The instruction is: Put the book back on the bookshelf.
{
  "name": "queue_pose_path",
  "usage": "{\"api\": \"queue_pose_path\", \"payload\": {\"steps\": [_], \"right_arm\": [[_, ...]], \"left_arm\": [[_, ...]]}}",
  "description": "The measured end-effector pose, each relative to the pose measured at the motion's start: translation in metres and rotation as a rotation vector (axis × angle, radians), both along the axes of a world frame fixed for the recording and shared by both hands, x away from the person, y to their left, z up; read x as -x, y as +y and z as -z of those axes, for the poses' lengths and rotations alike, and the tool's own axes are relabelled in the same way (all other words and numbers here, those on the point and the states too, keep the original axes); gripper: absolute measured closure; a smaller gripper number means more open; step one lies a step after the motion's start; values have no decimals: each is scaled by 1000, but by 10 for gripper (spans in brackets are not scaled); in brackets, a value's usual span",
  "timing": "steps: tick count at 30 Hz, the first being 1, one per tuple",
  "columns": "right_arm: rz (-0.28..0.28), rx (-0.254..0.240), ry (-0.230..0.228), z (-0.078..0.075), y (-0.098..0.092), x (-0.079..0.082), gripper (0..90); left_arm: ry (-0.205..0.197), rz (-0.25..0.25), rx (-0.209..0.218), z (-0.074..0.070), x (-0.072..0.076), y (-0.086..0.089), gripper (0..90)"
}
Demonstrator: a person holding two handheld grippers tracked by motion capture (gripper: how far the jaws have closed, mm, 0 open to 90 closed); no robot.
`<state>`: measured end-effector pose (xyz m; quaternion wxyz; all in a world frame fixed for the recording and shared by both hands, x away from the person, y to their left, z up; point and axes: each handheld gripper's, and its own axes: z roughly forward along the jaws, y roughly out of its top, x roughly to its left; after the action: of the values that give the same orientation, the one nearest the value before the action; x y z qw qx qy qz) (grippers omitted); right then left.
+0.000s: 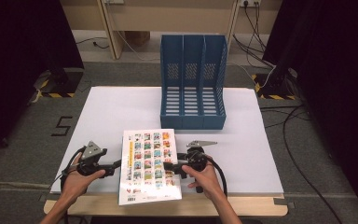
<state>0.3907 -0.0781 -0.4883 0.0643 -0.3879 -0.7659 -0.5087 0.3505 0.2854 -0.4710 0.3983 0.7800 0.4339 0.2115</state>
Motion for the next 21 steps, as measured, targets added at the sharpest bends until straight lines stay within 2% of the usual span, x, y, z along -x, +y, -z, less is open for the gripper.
{"api": "queue_pose_path", "payload": {"steps": [4, 9, 10, 11, 12, 13, 16, 17, 20, 21], "right_arm": [[-24, -27, 25, 3, 5, -3, 155], [-27, -2, 22, 1, 8, -3, 150], [-27, -2, 22, 1, 8, -3, 150], [-26, -2, 18, 0, 8, -3, 160], [-23, -4, 21, 0, 8, -3, 165], [-23, -4, 21, 0, 8, -3, 165], [-20, -9, 14, -1, 6, -3, 204], [-16, -15, 9, -1, 4, -3, 227], [-15, -16, 11, -1, 4, -4, 225], [-14, -16, 10, -1, 4, -3, 223]], "left_arm": [[7, 9, 10, 0, -1, 1, 223], [27, 16, 33, 0, -2, 3, 256], [43, 20, 51, 0, -3, 4, 256], [76, 23, 97, 0, -3, 7, 253], [94, 23, 125, 1, -3, 9, 243], [94, 23, 125, 1, -3, 9, 222], [139, 34, 175, 2, -2, 13, 208], [145, 34, 192, 1, -2, 15, 169], [139, 36, 183, 0, -1, 13, 171], [130, 35, 153, -1, -1, 11, 163]]}}
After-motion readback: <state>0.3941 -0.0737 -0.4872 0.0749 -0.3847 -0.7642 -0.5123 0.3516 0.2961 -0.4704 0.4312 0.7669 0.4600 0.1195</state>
